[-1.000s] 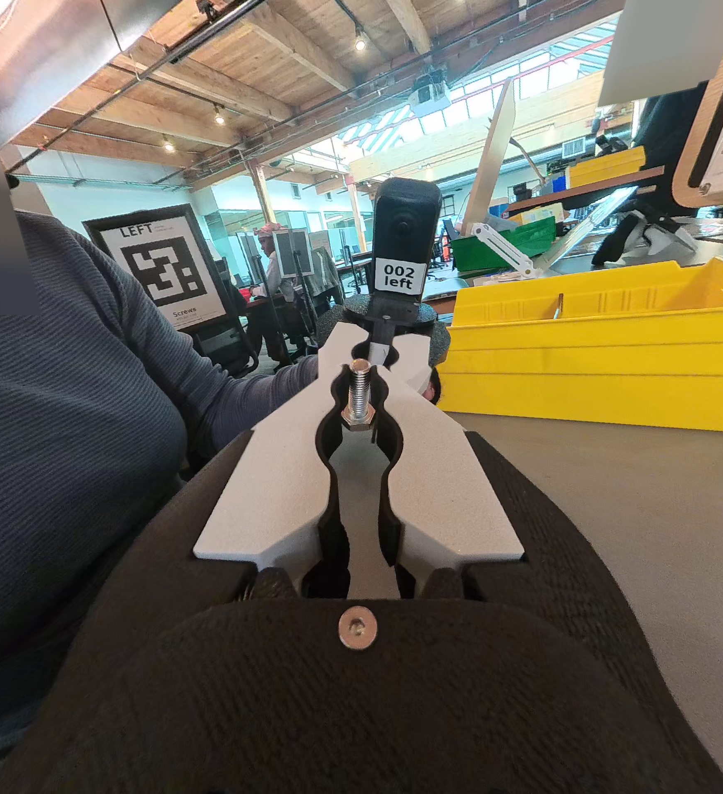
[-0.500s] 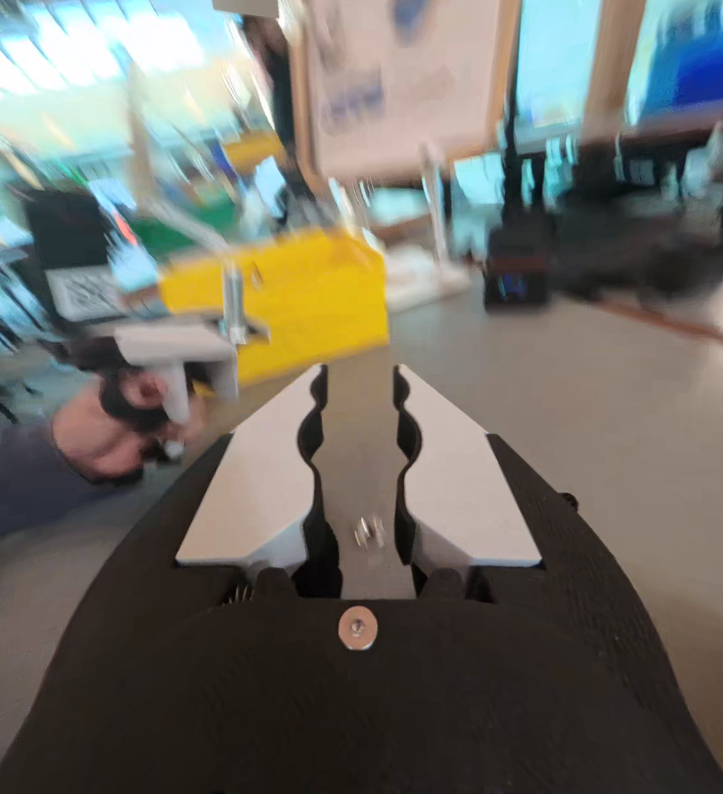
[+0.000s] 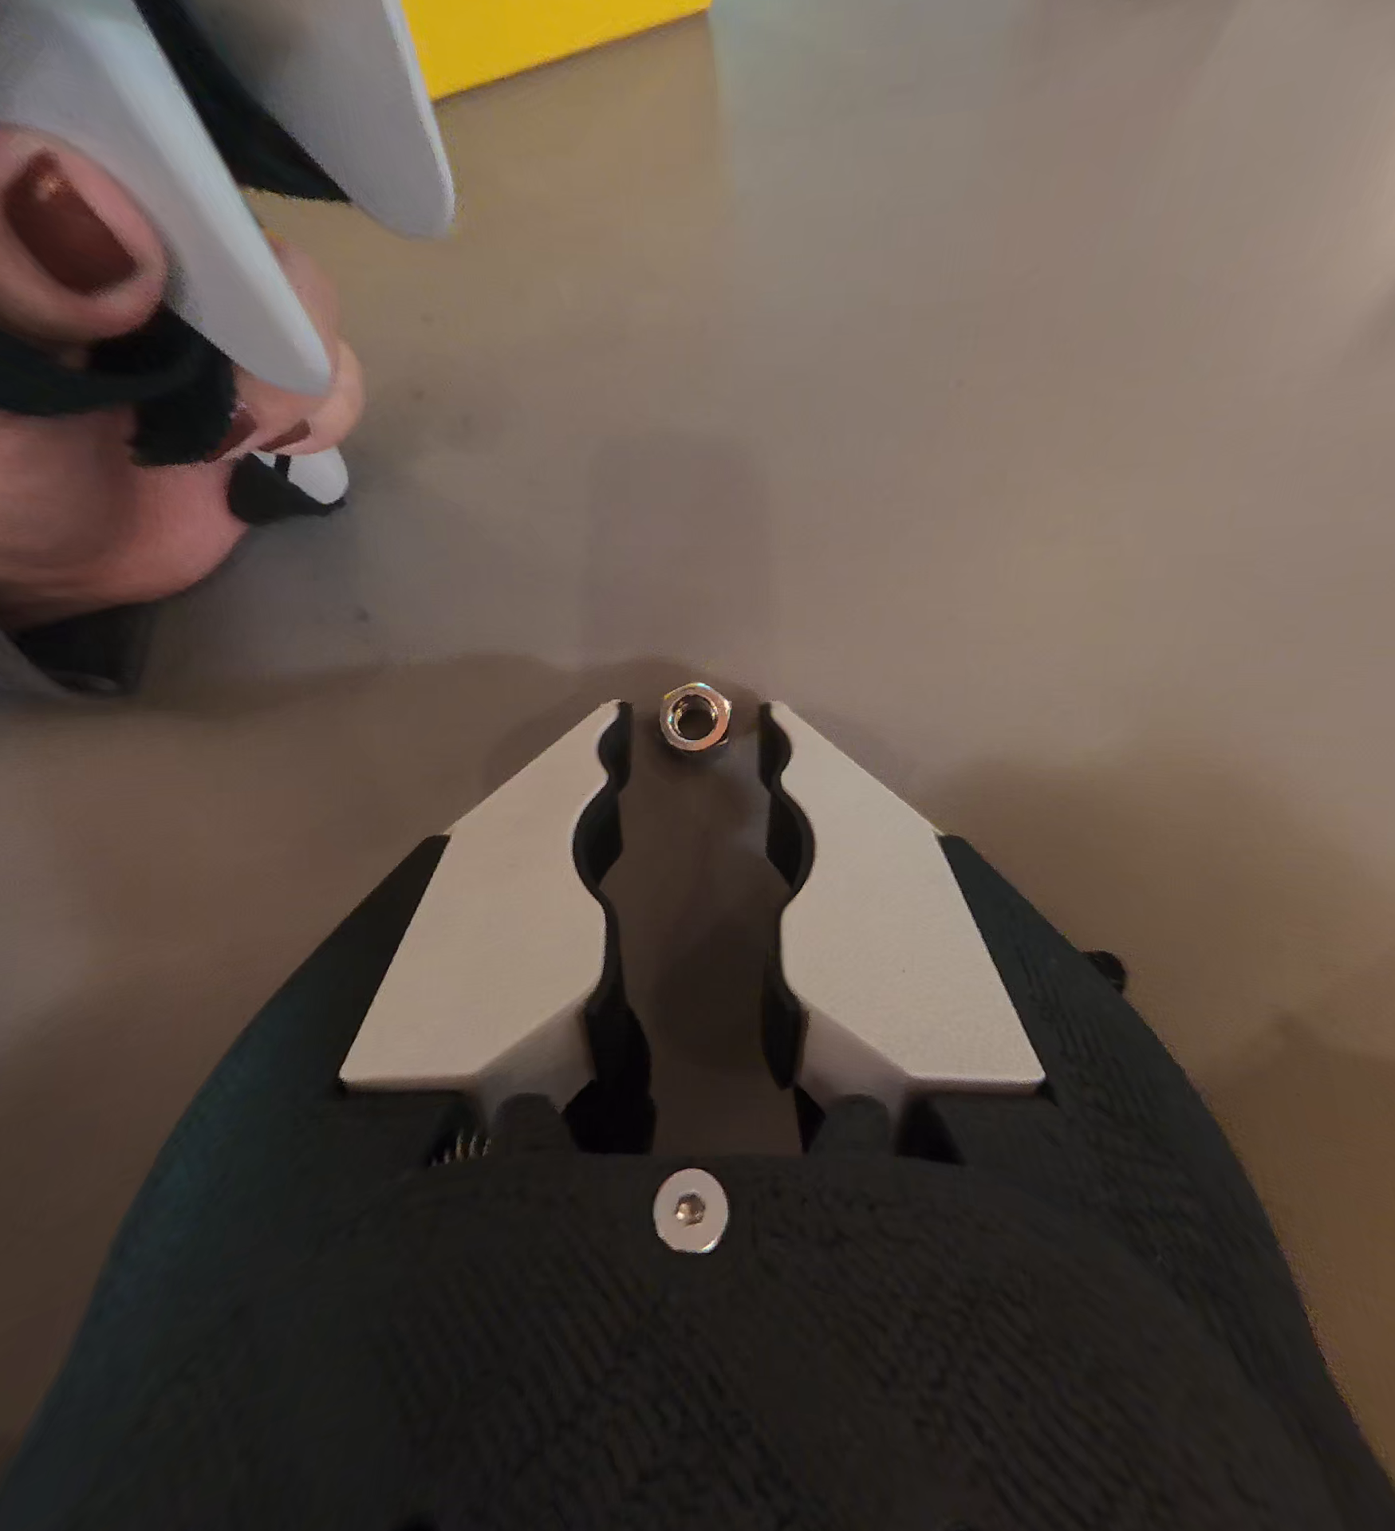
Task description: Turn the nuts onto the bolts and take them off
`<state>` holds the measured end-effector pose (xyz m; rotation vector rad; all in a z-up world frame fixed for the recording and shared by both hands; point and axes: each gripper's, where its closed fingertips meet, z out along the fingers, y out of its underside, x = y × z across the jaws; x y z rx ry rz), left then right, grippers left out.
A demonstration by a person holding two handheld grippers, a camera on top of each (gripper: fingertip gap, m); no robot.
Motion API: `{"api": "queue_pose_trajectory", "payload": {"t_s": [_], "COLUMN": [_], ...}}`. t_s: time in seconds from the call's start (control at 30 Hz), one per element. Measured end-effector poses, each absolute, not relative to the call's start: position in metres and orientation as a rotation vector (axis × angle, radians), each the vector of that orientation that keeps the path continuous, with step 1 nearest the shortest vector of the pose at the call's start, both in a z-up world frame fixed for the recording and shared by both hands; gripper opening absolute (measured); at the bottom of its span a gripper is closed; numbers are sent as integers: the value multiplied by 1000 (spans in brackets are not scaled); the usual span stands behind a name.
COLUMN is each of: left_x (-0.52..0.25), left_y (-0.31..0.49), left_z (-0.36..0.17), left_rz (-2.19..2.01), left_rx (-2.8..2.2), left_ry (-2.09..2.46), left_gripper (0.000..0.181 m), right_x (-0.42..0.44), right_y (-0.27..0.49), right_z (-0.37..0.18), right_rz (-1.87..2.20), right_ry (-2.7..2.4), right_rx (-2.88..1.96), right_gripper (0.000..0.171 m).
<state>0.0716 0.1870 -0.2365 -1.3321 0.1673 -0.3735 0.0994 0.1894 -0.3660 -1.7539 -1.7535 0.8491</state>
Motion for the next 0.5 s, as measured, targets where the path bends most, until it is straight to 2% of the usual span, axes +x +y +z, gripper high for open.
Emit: {"api": "queue_pose_trajectory", "payload": {"t_s": [0.03, 0.07, 0.23, 0.37, 0.5], "left_x": [72, 72, 74, 78, 81], "left_y": [186, 185, 183, 184, 185], "left_z": [-236, -236, -235, -237, -239], "left_rz": [-381, -386, -431, -424, -425], "left_rx": [-1326, -1322, -1311, -1326, -1342], "left_ry": [166, 170, 175, 194, 204], "left_gripper": [17, 17, 17, 17, 17], "right_x": [99, 98, 88, 82, 80], "right_y": [190, 191, 196, 204, 188], "right_z": [-366, -366, -349, -272, -208], "right_rz": [849, 844, 800, 908, 1033], "right_ry": [-1744, -1732, -1655, -1452, -1498], "right_rx": [-1761, -1766, -1723, -1558, -1371], "right_gripper": [24, 17, 16, 16, 16]}}
